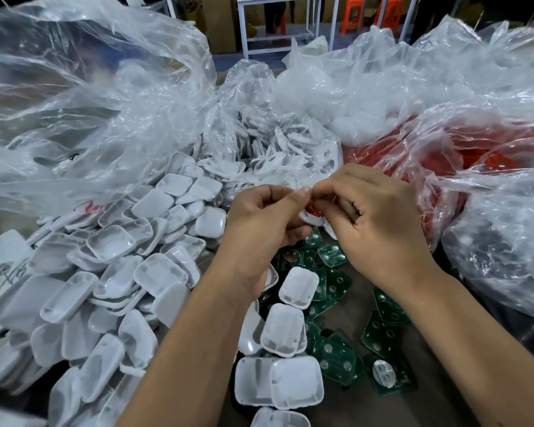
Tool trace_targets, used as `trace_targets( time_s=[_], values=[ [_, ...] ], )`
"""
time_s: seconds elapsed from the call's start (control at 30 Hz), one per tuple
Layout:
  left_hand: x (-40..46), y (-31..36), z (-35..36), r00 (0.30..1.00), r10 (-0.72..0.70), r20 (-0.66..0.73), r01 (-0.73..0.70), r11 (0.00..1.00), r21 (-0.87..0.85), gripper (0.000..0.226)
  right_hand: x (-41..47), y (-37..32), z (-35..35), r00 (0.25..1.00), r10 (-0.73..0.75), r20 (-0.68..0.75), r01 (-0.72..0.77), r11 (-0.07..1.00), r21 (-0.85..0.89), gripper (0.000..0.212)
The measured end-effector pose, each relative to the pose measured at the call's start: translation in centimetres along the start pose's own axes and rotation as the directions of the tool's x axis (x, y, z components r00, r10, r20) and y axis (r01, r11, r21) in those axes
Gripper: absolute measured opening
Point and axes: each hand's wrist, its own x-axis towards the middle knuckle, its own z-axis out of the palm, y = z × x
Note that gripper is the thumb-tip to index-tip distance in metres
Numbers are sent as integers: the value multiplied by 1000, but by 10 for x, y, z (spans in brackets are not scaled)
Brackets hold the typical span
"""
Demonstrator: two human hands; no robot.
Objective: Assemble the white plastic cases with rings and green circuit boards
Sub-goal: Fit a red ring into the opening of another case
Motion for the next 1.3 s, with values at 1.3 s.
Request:
trace_targets(
  time_s=[1.3],
  values=[
    [-2, 12, -10, 992, -122, 28, 125, 971, -203, 32, 3, -2, -10, 992, -5, 123, -6, 996, 91, 22]
  ],
)
